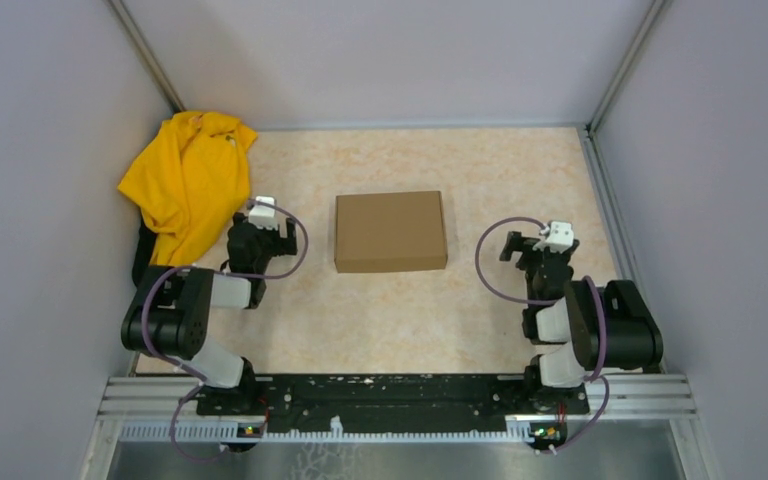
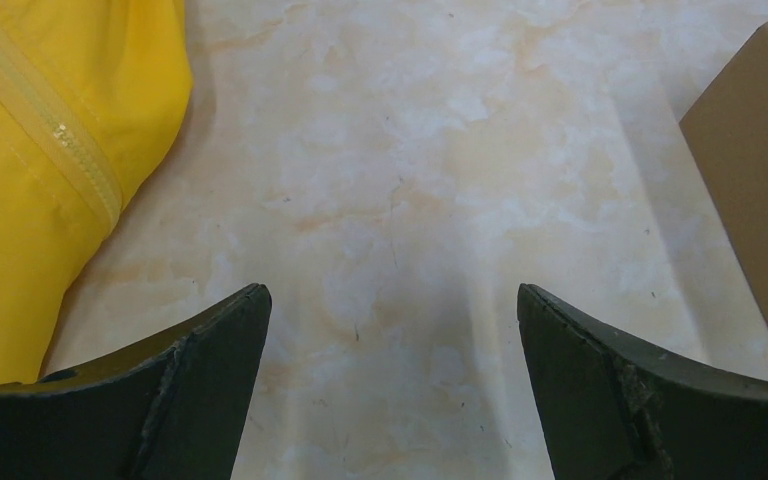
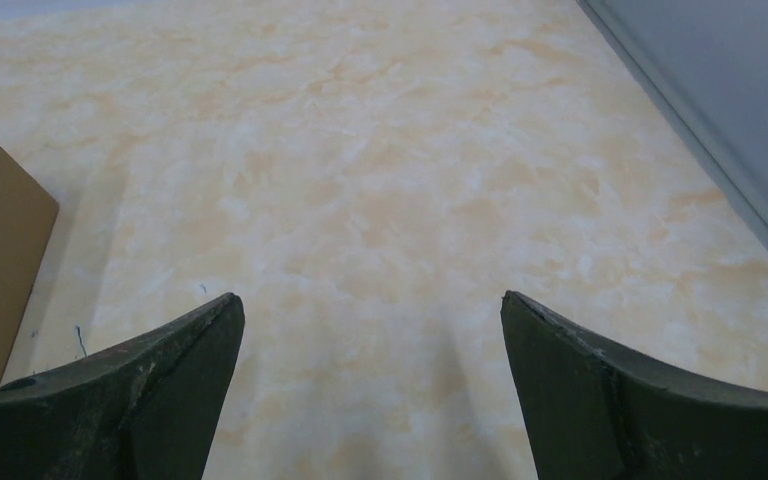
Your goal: Fold the paper box
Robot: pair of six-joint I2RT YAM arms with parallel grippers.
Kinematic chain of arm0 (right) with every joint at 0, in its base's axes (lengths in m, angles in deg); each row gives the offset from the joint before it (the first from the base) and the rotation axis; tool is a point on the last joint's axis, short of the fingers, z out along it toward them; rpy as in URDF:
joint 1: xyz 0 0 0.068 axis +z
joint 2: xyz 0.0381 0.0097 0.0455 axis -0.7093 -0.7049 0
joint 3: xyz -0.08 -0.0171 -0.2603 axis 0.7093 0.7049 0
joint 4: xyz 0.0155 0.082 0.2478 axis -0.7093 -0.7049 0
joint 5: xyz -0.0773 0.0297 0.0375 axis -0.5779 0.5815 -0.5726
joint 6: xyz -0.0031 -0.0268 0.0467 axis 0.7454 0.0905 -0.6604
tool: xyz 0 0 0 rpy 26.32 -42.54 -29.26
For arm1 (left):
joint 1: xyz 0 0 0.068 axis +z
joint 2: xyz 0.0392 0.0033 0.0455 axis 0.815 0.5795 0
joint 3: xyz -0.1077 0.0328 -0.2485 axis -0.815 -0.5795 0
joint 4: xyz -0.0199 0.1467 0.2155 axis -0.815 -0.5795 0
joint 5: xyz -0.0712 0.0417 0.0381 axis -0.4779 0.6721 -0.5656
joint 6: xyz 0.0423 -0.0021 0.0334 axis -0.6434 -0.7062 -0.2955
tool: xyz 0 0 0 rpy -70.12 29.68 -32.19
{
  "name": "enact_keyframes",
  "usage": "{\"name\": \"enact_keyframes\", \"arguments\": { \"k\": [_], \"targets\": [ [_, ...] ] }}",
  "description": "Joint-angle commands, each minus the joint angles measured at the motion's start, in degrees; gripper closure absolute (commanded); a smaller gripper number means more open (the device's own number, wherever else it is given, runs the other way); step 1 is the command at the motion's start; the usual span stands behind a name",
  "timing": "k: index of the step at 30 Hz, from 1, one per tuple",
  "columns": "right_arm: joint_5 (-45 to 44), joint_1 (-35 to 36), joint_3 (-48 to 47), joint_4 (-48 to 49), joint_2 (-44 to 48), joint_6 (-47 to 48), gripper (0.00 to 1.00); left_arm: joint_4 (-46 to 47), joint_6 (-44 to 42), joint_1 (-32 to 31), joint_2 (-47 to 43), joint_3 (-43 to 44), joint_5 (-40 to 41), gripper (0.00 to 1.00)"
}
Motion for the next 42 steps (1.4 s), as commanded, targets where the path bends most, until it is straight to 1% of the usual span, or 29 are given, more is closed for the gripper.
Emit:
{"name": "enact_keyframes", "arguments": {
  "k": [1, 2, 5, 7, 10, 11, 21, 24, 25, 27, 30, 31, 36, 39, 42],
  "targets": [
    [6.2, -0.1, -7.3, -7.3, 0.6, 2.3, 0.01, 3.5, 0.6, 0.9, 1.0, 1.1, 0.4, 0.01],
    [6.1, -0.1, -8.5, -9.7, 0.7, 2.3, 0.01, 3.8, 1.2, 1.1, 1.0, 0.8, 1.0, 0.01],
    [6.1, -0.1, -8.4, -9.3, 0.6, 2.2, 0.01, 7.0, 2.2, 1.3, 0.6, -1.1, 2.9, 0.01],
    [5.9, -0.1, -8.4, -9.0, 0.5, 2.2, 0.01, 11.4, 3.1, 1.3, -0.1, -3.7, 4.4, 0.01],
    [4.0, -0.1, -7.8, -8.3, 0.6, 1.6, 0.01, 18.8, 2.1, 1.4, 1.5, -6.9, 3.2, 0.01],
    [3.9, -0.1, -7.9, -8.2, 0.6, 1.5, 0.01, 19.3, 2.3, 1.4, 1.7, -7.1, 3.1, 0.01],
    [3.1, -0.1, -8.1, -8.8, 0.6, 2.1, 0.01, 19.5, 2.5, 1.6, 1.6, -7.5, 3.2, 0.01],
    [-3.0, 3.3, -7.4, -7.1, 0.4, 3.9, 0.01, 19.7, 2.5, 1.6, 1.6, -7.5, 3.2, 0.01],
    [-3.7, 3.7, -6.7, -5.6, 0.4, 3.9, 0.01, 19.8, 2.6, 1.6, 1.6, -7.7, 3.3, 0.01],
    [-5.4, 3.7, -6.6, -5.6, 0.5, 3.8, 0.01, 19.9, 2.5, 1.6, 1.9, -7.5, 3.3, 0.01],
    [-13.0, 3.7, -6.7, -5.7, 0.4, 0.7, 0.01, 19.7, 2.5, 1.6, 2.0, -7.4, 3.3, 0.01],
    [-13.6, 3.4, -6.7, -5.9, 0.4, 0.1, 0.01, 19.7, 2.5, 1.6, 2.0, -7.4, 3.4, 0.01],
    [-13.6, 3.4, -6.7, -6.0, 0.5, -0.1, 0.01, 19.9, 2.6, 1.6, 1.8, -7.6, 3.4, 0.01],
    [-11.0, 3.8, -7.7, -7.4, 0.2, 1.6, 0.01, 20.0, 2.5, 1.6, 1.7, -7.7, 3.4, 0.01],
    [-10.7, 3.9, -7.8, -7.4, 0.2, 1.8, 0.01, 20.0, 2.5, 1.6, 1.7, -7.7, 3.3, 0.01]
  ]
}}
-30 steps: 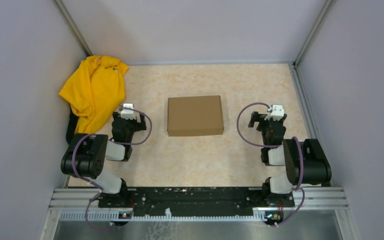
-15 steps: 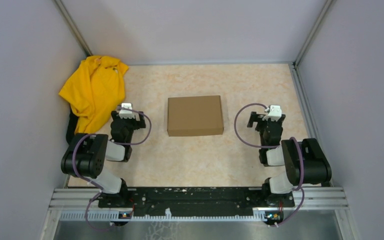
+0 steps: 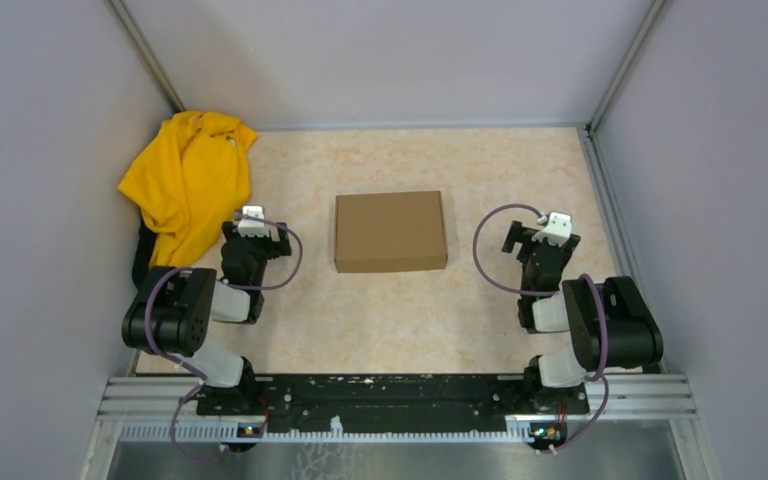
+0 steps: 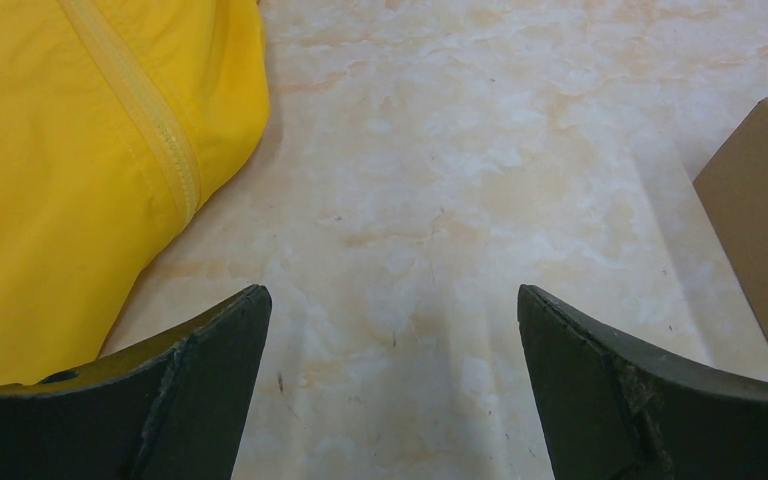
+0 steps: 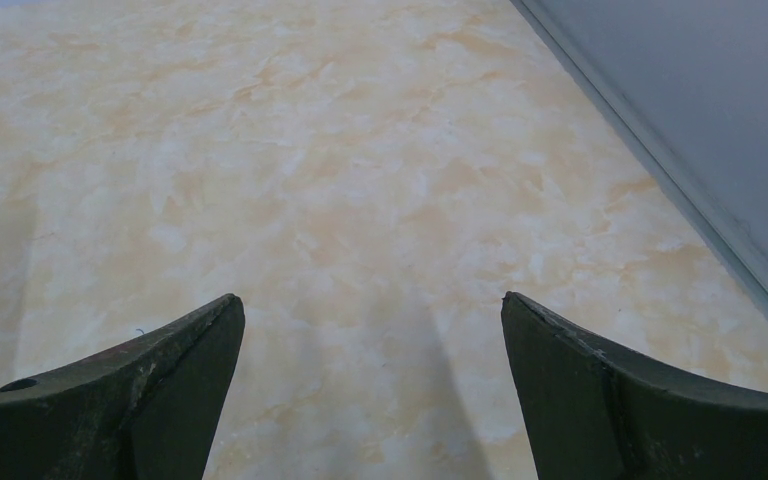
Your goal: Fold the paper box
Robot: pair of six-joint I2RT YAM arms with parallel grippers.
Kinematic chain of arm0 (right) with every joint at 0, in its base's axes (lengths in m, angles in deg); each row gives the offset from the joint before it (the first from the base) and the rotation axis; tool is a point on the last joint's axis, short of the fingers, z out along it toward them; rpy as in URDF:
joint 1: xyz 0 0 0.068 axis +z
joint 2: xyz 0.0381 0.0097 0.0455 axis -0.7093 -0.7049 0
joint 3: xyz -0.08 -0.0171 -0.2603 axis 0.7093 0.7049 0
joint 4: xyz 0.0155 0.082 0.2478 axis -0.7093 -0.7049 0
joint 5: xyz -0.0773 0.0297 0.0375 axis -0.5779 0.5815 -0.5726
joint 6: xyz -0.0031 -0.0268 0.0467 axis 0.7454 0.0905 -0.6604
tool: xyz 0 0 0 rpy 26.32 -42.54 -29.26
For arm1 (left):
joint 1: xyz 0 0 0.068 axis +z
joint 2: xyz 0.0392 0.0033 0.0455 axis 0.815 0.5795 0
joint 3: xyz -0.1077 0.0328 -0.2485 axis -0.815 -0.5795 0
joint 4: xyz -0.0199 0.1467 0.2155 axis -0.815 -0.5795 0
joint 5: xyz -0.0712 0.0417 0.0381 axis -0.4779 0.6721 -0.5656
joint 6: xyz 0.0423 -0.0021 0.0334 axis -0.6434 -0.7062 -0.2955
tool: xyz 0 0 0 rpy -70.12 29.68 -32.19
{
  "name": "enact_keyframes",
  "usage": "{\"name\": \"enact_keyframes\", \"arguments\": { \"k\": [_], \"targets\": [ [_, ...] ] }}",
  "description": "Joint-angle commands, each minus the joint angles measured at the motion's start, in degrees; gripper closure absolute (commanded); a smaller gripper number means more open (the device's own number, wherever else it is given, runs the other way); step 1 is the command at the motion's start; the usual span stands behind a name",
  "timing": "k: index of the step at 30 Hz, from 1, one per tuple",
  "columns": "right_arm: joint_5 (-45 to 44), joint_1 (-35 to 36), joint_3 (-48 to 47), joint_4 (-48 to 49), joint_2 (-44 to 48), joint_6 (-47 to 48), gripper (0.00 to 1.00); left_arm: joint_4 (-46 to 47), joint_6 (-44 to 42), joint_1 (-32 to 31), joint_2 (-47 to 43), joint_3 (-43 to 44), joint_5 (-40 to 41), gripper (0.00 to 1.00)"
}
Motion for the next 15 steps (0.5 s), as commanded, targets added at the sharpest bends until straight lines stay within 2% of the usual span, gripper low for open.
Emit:
{"name": "enact_keyframes", "arguments": {
  "k": [1, 15],
  "targets": [
    [0.5, 0.4, -0.8, 2.5, 0.2, 0.6, 0.01, 3.0, 0.7, 0.3, 0.3, -0.7, 0.1, 0.01],
    [0.4, 0.5, -0.4, 3.2, 0.5, 0.7, 0.01, 3.0, 0.8, 0.3, 0.4, -0.7, 0.1, 0.01]
  ]
}}
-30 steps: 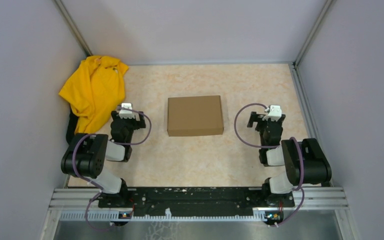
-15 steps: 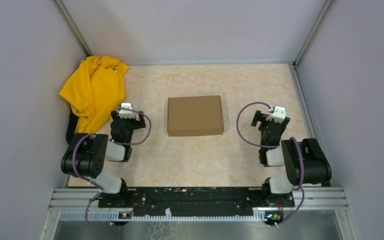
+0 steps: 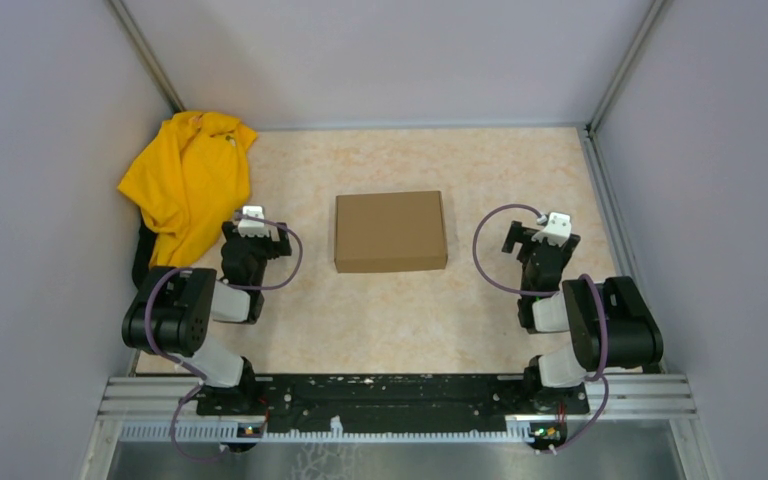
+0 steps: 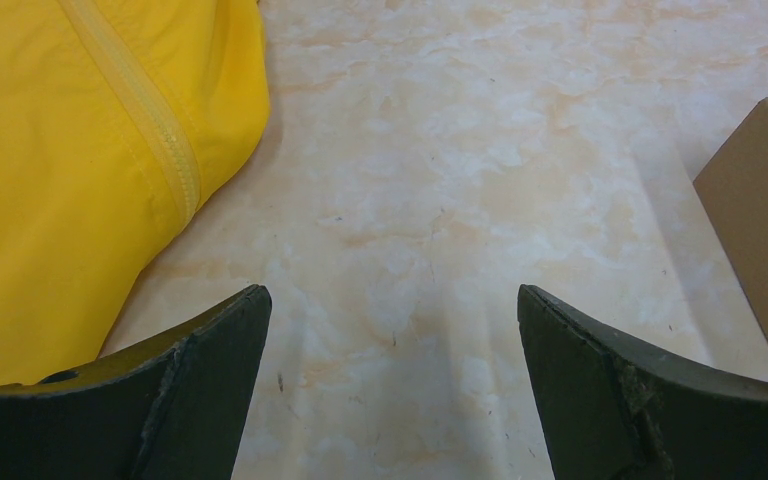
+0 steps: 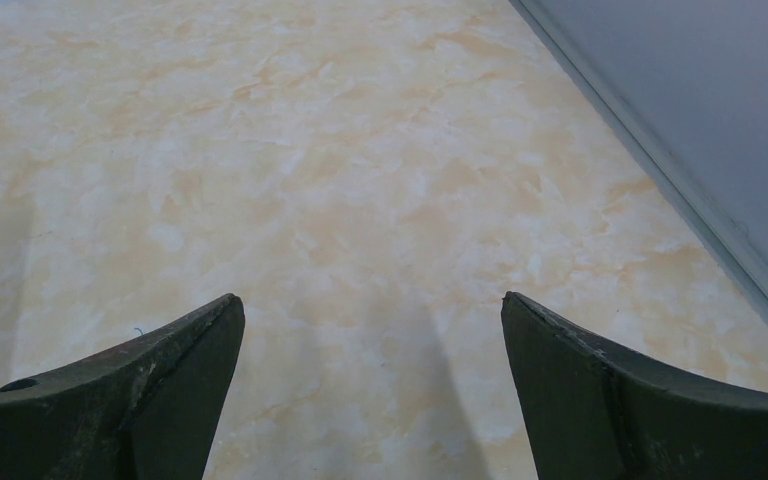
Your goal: Fold the paper box
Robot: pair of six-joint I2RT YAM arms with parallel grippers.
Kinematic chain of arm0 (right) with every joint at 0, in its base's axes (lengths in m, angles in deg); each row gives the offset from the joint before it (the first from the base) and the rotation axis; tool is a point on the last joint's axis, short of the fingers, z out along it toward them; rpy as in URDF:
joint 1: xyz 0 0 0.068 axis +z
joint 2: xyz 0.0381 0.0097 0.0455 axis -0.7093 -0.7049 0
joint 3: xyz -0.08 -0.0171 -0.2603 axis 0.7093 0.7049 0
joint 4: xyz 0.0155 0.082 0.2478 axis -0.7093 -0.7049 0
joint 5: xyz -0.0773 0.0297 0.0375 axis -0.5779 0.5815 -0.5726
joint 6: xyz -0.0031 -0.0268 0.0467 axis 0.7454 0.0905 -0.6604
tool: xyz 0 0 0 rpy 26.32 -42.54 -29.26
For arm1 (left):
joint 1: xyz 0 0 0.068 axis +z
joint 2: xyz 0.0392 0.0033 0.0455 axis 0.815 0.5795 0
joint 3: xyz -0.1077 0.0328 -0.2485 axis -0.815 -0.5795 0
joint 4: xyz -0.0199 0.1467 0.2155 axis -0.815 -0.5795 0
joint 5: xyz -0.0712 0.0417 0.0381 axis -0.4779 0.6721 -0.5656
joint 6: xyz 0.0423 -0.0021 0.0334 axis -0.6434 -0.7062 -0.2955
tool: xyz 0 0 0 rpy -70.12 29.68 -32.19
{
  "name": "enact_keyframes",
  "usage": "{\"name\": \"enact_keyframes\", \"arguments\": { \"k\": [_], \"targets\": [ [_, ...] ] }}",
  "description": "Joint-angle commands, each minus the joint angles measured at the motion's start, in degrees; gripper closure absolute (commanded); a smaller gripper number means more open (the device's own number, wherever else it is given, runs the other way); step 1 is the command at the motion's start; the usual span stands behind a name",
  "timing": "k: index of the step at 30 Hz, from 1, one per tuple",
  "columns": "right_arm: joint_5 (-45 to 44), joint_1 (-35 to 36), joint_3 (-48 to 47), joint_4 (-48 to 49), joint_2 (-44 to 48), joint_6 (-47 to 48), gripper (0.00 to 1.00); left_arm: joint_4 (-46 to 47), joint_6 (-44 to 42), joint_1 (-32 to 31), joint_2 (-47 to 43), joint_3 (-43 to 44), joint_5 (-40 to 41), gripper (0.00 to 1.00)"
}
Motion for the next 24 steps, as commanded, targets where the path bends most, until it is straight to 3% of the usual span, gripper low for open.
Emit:
{"name": "enact_keyframes", "arguments": {
  "k": [1, 24],
  "targets": [
    [0.4, 0.5, -0.2, 3.5, 0.3, 0.4, 0.01, 2.9, 0.7, 0.3, 0.3, -0.7, 0.1, 0.01],
    [0.7, 0.5, -0.5, 3.1, 0.4, 0.5, 0.01, 2.9, 0.8, 0.3, 0.3, -0.7, 0.1, 0.01]
  ]
}}
